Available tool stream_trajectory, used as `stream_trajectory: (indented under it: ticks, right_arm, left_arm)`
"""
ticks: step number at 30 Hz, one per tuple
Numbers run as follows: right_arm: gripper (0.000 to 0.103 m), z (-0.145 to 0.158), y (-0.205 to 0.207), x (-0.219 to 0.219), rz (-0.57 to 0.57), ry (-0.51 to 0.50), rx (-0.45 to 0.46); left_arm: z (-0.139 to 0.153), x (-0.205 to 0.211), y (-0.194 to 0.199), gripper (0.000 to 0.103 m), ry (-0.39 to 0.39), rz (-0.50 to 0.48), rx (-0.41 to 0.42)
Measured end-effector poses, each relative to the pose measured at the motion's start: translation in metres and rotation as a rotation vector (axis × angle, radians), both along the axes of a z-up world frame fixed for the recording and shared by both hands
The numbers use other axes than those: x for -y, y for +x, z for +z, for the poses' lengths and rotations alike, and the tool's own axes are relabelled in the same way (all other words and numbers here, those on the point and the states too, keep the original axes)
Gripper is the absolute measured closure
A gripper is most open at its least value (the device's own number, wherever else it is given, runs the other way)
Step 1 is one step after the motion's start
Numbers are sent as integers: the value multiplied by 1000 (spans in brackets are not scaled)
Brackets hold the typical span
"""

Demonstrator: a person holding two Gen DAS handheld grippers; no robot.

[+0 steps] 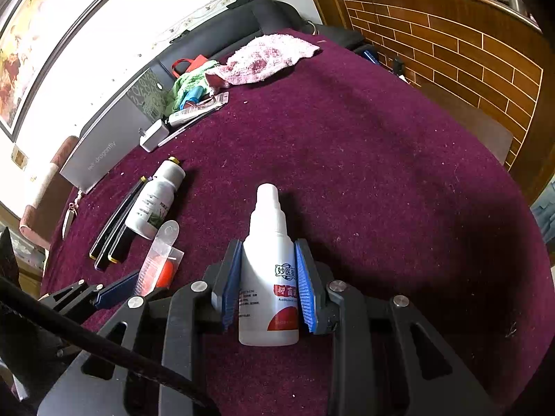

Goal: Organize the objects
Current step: 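Carry the clear package and white spray bottle over the cardboard tray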

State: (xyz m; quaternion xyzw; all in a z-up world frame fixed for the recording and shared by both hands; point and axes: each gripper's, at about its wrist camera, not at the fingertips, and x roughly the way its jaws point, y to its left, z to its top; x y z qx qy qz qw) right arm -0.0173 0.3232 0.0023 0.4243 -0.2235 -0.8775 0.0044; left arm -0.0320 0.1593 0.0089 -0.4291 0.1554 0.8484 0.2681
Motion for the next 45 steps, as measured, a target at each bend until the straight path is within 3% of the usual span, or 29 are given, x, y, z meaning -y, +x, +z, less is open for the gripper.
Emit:
stream_trajectory:
  ticks: [5, 9, 12, 14, 15, 16, 23, 35, 45]
  right_arm:
    - [75, 0, 0, 0, 3, 2, -3]
    - [63, 2, 0, 6, 25, 23, -15]
    - [62, 3, 1, 13, 40, 79, -30]
    - [64, 3, 2, 16, 43, 102, -35]
    - [74, 3, 3, 16, 40, 111, -35]
    - [76, 2, 3, 16, 37, 112, -33]
    - [76, 3, 6, 19, 43, 115, -22]
    - [76, 35, 71, 53, 144, -193, -19]
    - [76, 69, 76, 178, 383, -274, -36]
  left_arm:
    - [10, 19, 15, 80, 38, 28, 3]
    - [26, 41, 34, 80, 53, 68, -24]
    - [38, 60, 51, 80, 54, 98, -54]
    - [45, 74, 64, 80, 56, 120, -73]
    - [50, 83, 71, 80, 55, 134, -87]
    - [52, 88, 75, 80, 57, 142, -95]
    - [74, 149, 110, 80, 93, 238, -131]
    - [82, 260, 149, 80, 207, 421, -150]
    - [76, 358, 165, 80, 255, 620, -164]
